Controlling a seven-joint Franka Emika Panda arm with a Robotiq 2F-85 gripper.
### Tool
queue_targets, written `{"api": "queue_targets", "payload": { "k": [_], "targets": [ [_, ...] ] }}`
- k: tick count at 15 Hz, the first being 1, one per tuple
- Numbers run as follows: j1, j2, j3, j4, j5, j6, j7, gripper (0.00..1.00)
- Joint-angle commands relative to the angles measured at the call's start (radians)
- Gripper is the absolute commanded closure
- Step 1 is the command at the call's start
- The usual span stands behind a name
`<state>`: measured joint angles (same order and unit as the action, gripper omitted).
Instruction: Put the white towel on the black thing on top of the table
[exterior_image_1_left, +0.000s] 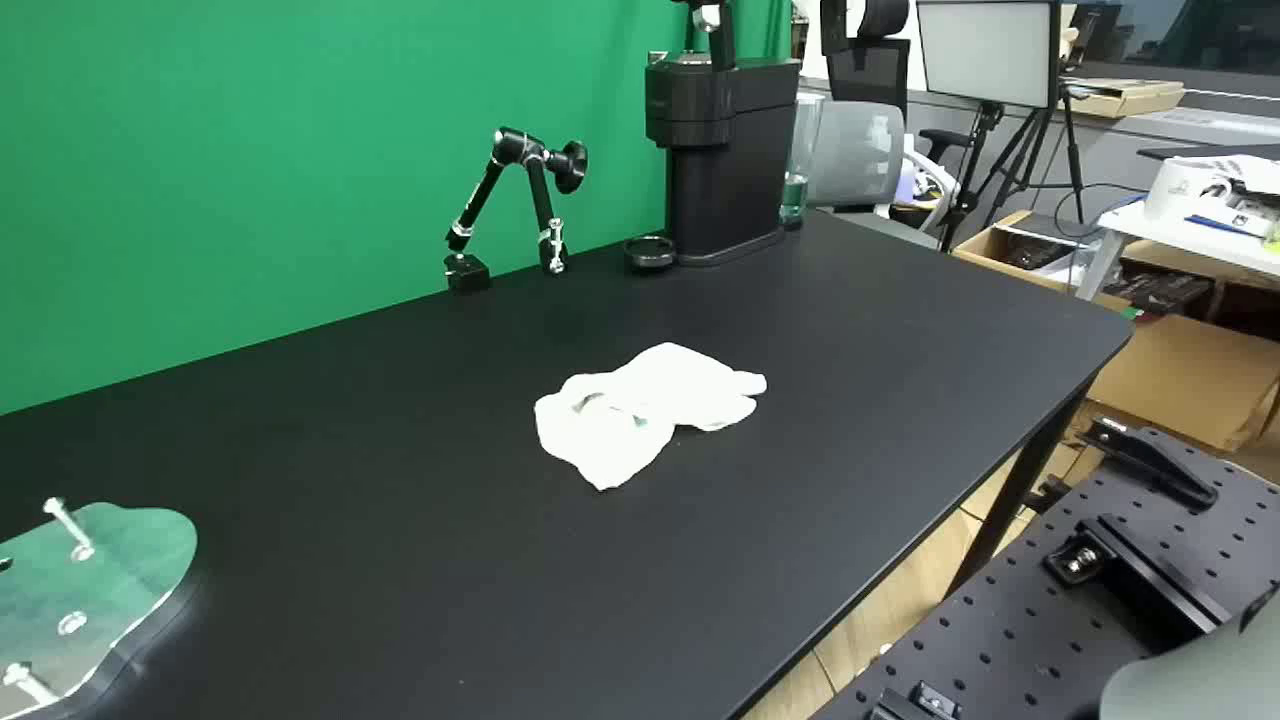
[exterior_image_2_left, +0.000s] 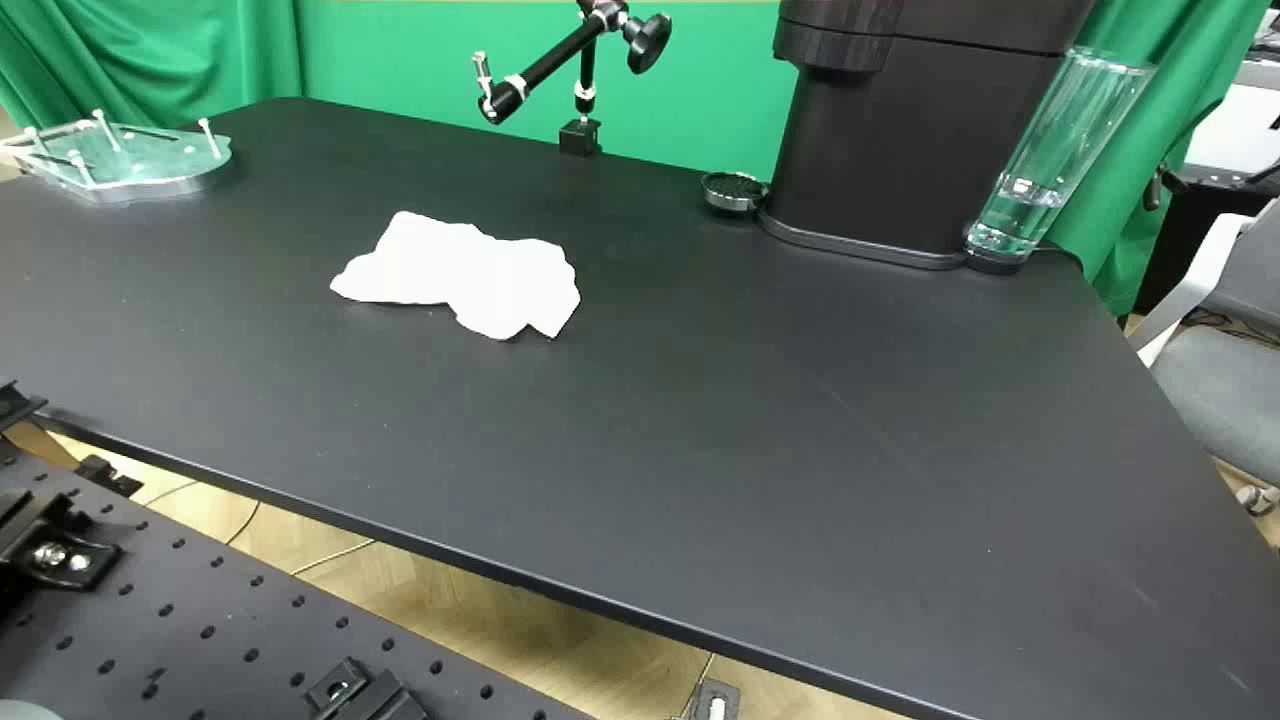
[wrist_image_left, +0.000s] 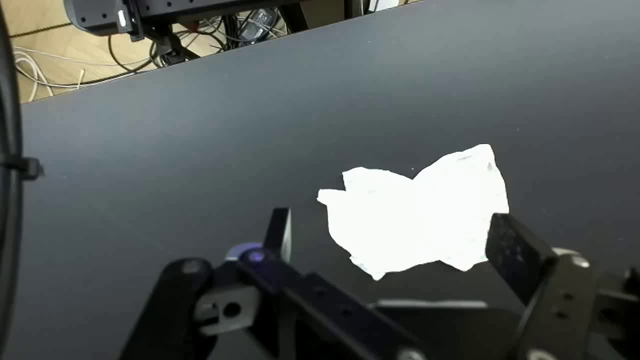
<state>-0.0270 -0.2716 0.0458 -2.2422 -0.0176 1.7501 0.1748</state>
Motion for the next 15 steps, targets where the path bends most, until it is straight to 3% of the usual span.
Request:
{"api": "queue_targets", "payload": {
  "k": [1, 10, 15],
  "targets": [
    [0.007, 0.001, -0.006, 0.001, -0.002, 0.0, 0.001, 0.0],
    [0.007, 0.001, -0.006, 0.002, -0.002, 0.002, 0.001, 0.0],
    [0.024, -0.015, 0.03, -0.067, -0.16, 0.233, -0.029, 0.0]
  ]
}}
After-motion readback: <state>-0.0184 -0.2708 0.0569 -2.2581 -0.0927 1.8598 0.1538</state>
